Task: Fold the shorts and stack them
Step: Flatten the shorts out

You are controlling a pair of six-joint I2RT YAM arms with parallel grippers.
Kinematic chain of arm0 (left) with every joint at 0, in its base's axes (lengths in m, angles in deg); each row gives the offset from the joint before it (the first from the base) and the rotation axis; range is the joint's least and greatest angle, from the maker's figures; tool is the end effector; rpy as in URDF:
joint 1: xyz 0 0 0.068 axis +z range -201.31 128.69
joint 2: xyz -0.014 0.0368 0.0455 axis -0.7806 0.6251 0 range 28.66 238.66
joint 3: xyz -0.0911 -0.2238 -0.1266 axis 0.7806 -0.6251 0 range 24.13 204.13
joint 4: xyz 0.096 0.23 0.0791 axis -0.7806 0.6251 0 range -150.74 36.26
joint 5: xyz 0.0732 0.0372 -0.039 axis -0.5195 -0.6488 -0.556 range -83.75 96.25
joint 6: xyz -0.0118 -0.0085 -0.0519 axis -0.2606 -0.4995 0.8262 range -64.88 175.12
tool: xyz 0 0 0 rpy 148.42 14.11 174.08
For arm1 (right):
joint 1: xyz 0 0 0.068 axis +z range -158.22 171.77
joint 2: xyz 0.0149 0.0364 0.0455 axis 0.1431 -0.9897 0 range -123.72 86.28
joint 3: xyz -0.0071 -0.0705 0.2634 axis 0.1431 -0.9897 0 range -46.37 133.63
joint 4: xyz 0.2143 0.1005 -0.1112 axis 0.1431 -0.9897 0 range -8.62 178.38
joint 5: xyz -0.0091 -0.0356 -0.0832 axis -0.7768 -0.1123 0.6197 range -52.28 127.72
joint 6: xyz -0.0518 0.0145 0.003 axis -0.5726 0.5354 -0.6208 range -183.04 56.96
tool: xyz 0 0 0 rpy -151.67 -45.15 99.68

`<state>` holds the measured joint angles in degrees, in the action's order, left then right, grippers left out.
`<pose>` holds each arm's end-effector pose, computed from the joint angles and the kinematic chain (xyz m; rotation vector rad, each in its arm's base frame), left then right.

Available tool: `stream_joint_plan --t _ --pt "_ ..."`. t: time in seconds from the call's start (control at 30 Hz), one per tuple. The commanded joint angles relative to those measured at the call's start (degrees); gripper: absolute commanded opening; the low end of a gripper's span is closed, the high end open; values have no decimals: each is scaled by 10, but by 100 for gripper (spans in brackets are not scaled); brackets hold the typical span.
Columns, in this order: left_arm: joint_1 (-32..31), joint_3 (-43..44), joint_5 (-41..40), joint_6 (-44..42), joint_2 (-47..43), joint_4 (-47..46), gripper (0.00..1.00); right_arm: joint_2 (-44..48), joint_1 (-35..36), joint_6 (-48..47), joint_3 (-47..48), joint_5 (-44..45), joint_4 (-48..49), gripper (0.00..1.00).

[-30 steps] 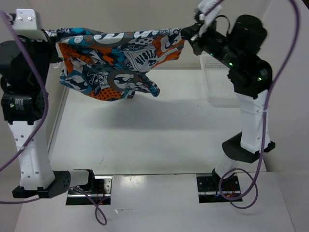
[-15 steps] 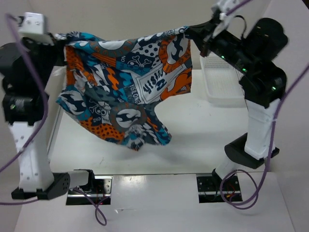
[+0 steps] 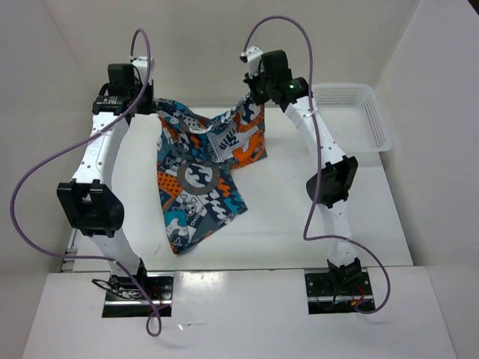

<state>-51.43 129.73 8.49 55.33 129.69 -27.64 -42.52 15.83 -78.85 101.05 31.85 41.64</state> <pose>0.4062 -0.0021 0.3995 0.0225 2.0686 -0.0440 0.4505 0.2051 0.4028 -0.7631 1.9182 0.1944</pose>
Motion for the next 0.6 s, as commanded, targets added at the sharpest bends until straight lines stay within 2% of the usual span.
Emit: stream_joint_plan --t 0.0,0.3,0.43,0.57 --pt "13 54 24 -2 18 -40 0 18 -4 16 22 49 47 0" --pt "14 2 66 -2 46 -23 0 35 -15 -2 -34 78 53 0" --pt "14 9 77 -2 46 -29 0 54 -15 -7 -49 99 53 0" --pt "24 0 83 -2 25 -4 0 112 1 -51 -113 50 18 0"
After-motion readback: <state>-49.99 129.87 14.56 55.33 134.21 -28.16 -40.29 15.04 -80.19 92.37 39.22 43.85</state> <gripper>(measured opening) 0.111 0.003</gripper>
